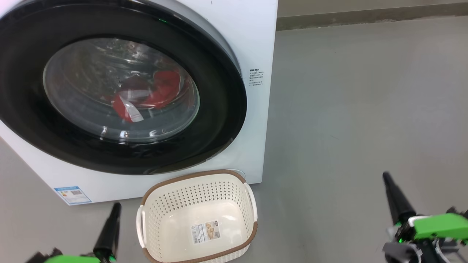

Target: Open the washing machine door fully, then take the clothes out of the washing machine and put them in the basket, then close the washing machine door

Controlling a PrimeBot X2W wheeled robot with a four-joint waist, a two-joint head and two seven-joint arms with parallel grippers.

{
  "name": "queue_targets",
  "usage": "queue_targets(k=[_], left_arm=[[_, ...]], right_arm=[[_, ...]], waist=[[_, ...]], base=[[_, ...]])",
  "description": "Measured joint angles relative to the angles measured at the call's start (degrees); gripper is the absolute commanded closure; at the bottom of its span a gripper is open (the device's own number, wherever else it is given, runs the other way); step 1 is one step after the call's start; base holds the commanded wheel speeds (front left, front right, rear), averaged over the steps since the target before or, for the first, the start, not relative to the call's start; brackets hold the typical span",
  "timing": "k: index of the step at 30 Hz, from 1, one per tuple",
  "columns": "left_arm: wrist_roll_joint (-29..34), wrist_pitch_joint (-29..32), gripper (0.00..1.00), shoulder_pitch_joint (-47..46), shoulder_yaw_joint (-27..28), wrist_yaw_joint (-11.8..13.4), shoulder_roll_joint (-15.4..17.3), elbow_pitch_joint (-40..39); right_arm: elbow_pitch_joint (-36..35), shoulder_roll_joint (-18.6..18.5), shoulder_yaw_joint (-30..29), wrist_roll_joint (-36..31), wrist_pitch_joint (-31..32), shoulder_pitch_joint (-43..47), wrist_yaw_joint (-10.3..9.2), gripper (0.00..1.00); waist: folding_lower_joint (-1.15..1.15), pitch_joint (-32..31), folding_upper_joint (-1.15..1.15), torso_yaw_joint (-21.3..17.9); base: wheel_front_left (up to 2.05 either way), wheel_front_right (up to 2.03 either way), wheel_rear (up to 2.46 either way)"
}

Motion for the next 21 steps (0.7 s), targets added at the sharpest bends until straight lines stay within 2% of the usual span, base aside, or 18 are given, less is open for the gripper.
queue_targets(k=[2,3,14,21], left_arm=[[0.0,0.0,1.00,0.3,-0.1,0.0,-0.1,0.6],[0.0,0.0,0.00,0.7,-0.3,0.0,-0.3,1.4],[1.5,-1.5,0.00,2.3,-0.8,0.1,-0.9,1.8],[6.0,-2.5,0.00,2.4,-1.0,0.1,-0.9,1.0]], right_arm=[[0.7,0.2,0.2,0.0,0.0,0.3,-0.01,1.00],[1.5,0.6,0.3,0.0,0.0,0.8,0.00,0.00],[2.3,0.9,0.9,-1.0,-1.5,2.5,-0.01,0.00],[2.2,0.8,1.5,-5.3,-2.6,2.5,-0.01,0.00]], waist=[[0.00,0.0,0.00,0.0],[0.00,0.0,0.00,0.0],[0.01,0.0,0.00,0.1],[0.01,0.1,0.00,0.2]], base=[[0.00,0.00,0.00],[0.00,0.00,0.00],[0.00,0.00,0.00],[0.00,0.00,0.00]])
